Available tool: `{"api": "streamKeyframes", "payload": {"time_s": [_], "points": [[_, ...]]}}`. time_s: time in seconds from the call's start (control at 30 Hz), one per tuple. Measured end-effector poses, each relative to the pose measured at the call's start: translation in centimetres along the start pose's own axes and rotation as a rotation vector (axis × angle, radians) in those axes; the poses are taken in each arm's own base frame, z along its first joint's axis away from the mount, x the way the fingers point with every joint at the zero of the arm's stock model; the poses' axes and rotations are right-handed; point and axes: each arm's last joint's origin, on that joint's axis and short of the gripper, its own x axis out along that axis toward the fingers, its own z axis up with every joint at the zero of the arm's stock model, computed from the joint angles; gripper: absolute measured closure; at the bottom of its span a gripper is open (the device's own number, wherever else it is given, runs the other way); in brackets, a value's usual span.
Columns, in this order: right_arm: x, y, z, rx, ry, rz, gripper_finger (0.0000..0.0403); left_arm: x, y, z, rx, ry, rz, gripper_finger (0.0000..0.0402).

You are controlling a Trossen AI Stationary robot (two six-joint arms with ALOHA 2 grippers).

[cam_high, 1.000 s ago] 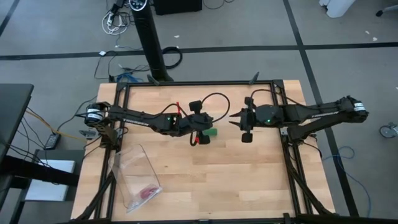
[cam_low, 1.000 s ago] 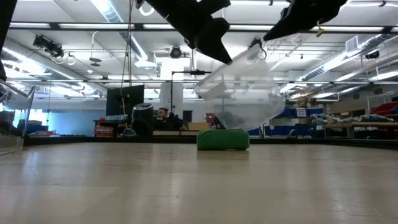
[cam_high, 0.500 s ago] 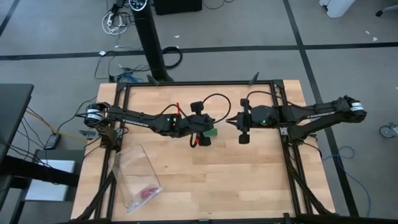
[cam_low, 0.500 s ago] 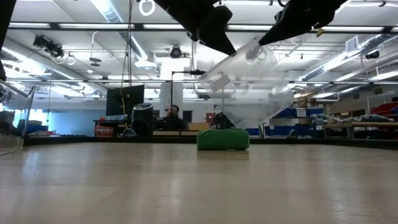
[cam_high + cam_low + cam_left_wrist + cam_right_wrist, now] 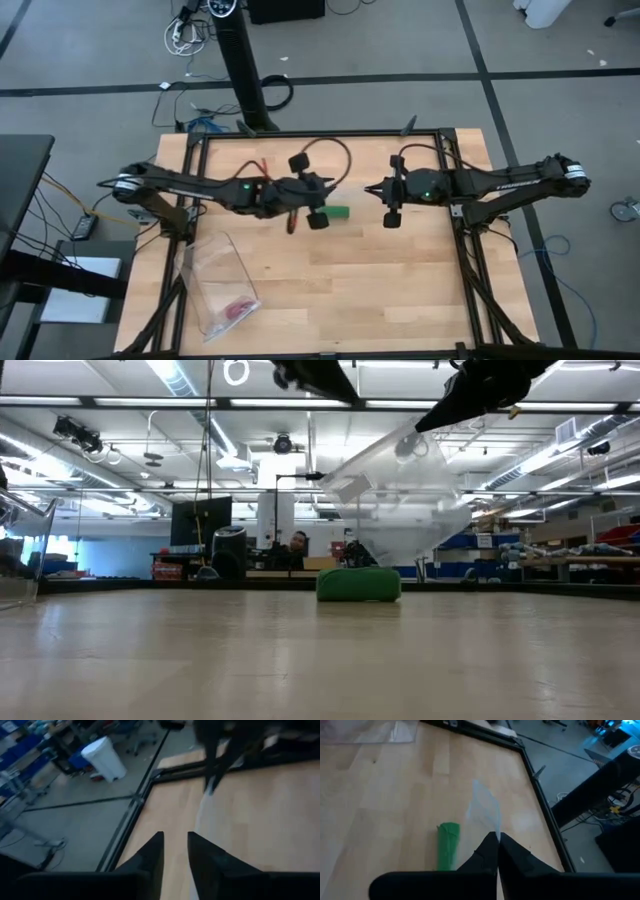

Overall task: Roll bandage
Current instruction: Prepare the transparent zip bag

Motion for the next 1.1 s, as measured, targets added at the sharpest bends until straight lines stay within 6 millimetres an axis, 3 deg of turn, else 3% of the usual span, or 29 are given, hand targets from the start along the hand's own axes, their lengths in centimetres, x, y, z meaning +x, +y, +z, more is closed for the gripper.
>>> {"api": "streamKeyframes", "payload": {"time_s": [0.17,0.43,0.6,0.7,1.1], "points": [[-0.6,-0.4,0.2,0.022,-0.024,-0.029,0.0402,-2.3,0.8,-1.0,-0.047,-0.098,-0.072,0.0274],[-1.3,0.2,-1.1,0.105,-0.162,-0.033,0.0402,-3.7,0.2,-6.3,-0.174,-0.472,-0.176,0.0257],[-2.5,0.8,-1.6,0.139,-0.266,-0.012,0.0403,-4.1,0.0,-9.1,-0.252,-0.594,-0.151,0.0257],[-3.4,0.9,-1.1,0.147,-0.345,-0.001,0.0403,-4.0,0.0,-10.2,-0.279,-0.583,-0.148,0.0257],[-4.4,1.4,-0.2,0.117,-0.445,0.01,0.0403,-4.0,-0.1,-9.9,-0.323,-0.597,-0.217,0.0256]]}}
